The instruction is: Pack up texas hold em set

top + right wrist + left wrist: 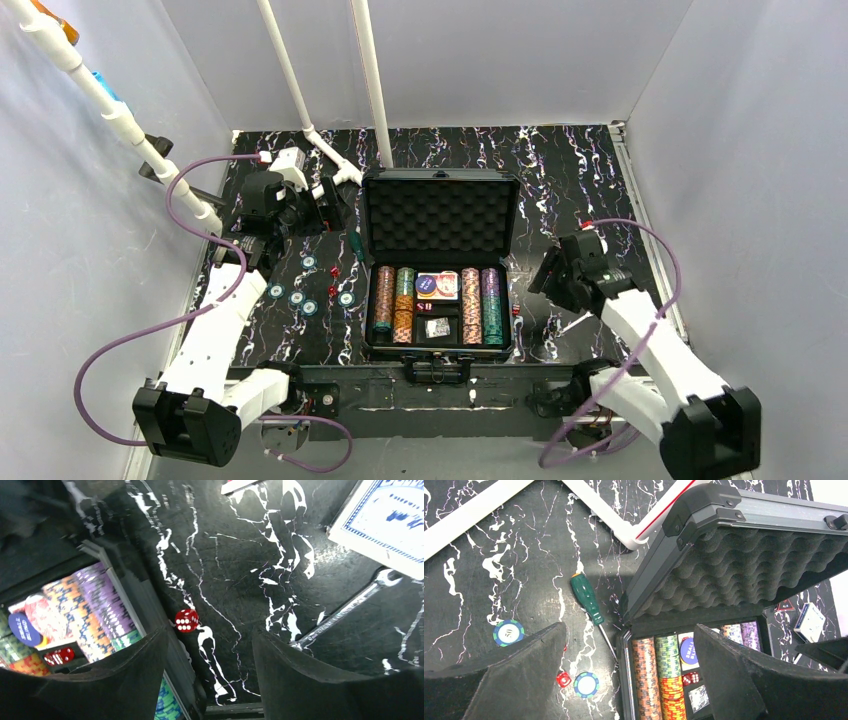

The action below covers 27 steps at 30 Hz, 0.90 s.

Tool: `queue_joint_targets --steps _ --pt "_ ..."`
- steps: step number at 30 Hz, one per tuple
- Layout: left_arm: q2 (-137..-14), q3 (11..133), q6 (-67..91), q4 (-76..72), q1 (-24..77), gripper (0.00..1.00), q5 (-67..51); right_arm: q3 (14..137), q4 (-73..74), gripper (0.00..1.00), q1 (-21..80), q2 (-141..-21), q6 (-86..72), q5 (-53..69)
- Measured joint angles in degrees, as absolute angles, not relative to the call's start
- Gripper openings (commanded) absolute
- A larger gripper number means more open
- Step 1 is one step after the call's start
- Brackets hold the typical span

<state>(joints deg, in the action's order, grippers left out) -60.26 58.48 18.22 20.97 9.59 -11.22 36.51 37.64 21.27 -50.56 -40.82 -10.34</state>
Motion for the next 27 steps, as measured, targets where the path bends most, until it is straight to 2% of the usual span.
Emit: queue_joint_targets --steps 4,9,18,27 --pt "-60.62 58.48 18.24 20.99 9.61 0.99 -11.22 36.66 37.71 0.64 13.57 -60.76 -43.24 -0.59" --pt "-60.91 58.48 18.44 20.97 9.61 0.99 -11.22 37.73 37.33 0.61 11.53 -73.61 -50.53 10.48" --pt "-61.10 58.48 18.48 20.99 9.63 0.99 -11.20 37.71 37.01 0.59 11.35 -71.71 -68.53 10.69" --pt "-61.06 58.48 18.48 20.99 9.84 1.00 -11.20 37.58 37.39 0.54 11.31 -71.61 -77.87 9.47"
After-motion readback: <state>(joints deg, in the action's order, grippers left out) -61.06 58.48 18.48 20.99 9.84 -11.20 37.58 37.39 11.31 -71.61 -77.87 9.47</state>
